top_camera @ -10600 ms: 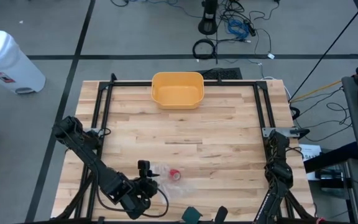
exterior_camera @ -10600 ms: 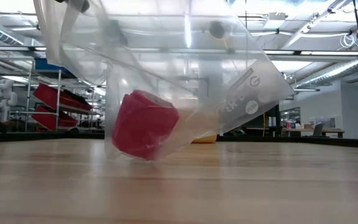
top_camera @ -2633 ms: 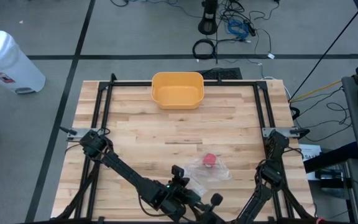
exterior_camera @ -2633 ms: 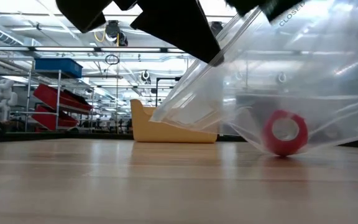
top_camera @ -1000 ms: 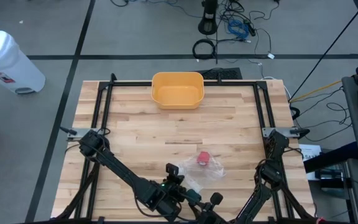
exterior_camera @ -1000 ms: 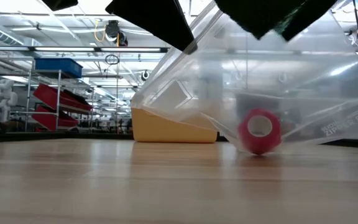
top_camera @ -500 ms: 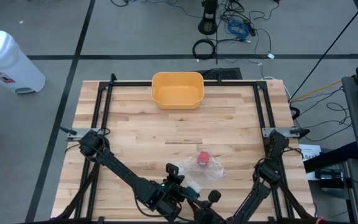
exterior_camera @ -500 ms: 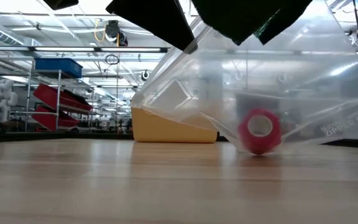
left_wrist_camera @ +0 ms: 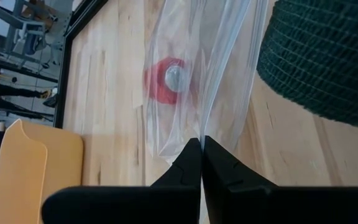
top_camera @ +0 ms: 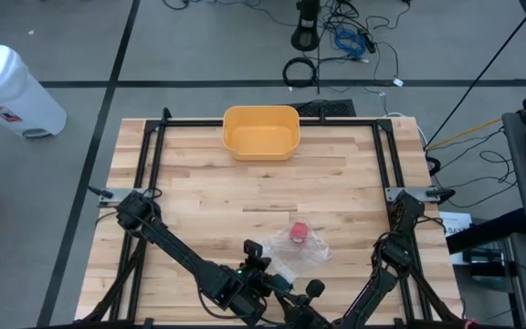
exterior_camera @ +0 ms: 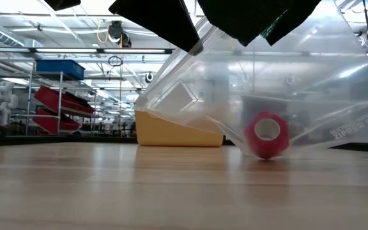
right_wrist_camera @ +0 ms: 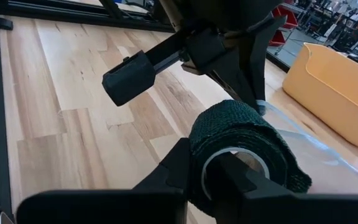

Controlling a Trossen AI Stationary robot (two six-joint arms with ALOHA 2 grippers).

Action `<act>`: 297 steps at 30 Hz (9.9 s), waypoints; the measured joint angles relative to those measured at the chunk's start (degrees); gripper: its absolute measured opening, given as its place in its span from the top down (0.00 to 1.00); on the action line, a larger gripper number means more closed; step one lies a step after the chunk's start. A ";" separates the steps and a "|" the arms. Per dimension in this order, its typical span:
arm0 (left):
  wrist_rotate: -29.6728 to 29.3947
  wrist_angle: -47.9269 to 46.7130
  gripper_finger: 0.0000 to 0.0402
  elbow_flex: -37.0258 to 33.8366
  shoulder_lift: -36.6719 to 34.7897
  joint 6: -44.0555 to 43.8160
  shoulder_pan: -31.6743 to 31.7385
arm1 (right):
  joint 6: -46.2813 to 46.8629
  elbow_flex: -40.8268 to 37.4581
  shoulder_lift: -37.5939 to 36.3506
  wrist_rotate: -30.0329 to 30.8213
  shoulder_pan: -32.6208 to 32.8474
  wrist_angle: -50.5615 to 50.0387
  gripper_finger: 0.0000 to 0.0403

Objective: Roll bandage
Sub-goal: Put the rolled green bandage into the transparent zip bag

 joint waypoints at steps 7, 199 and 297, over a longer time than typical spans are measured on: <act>-0.21 0.01 1.00 0.00 0.00 0.00 0.13 | -0.64 0.00 0.00 0.26 0.02 0.12 0.92; 9.39 1.15 0.98 -7.10 -14.27 -13.29 -2.45 | -6.67 6.92 -1.40 6.86 7.07 5.89 0.93; 12.81 1.18 0.96 -8.59 -14.99 -17.42 2.13 | 5.18 2.66 -1.40 -1.77 -8.20 -10.97 0.93</act>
